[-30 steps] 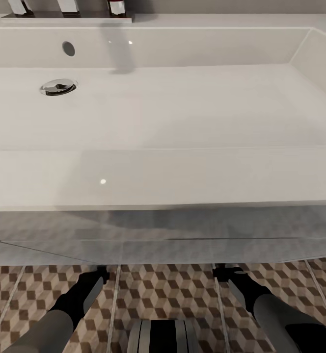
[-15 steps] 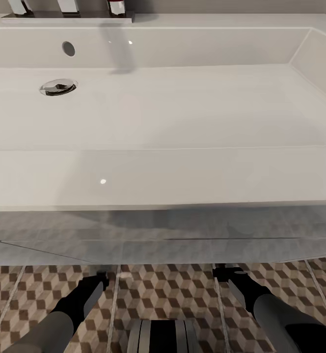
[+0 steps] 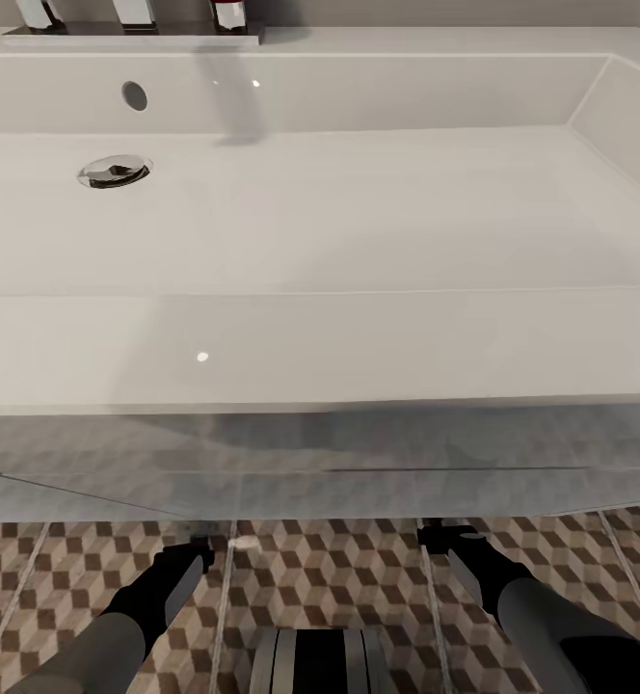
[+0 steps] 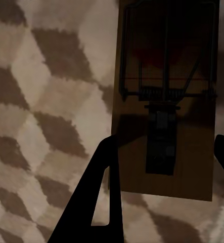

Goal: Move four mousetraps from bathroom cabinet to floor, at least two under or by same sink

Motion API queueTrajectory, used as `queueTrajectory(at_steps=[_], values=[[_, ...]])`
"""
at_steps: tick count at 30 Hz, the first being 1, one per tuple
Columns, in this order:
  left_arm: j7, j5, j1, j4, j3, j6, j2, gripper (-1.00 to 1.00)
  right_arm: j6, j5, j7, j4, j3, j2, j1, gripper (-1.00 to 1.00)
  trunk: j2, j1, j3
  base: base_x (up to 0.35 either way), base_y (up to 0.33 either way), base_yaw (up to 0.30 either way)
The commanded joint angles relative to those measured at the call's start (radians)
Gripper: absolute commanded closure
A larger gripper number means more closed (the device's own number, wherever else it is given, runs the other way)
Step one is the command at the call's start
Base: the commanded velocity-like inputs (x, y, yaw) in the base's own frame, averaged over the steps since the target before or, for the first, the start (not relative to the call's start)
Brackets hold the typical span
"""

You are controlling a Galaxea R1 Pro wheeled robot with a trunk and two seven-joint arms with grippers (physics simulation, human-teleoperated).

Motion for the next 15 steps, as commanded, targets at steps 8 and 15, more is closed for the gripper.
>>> queueTrajectory(at_steps=[8,15], values=[[0.008,0.008,0.0,-0.003,-0.008,0.001,0.0,1.0,0.007,-0.001,-0.004,-0.002,0.005,0.0,0.0,-1.0,0.0,0.0,-0.001,0.0,0.0,0.0],[0.008,0.008,0.0,-0.018,-0.008,-0.013,-0.002,1.0,0.007,-0.001,-0.004,-0.002,0.005,0.0,0.0,-1.0,0.0,0.0,-0.001,0.0,0.0,0.0]])
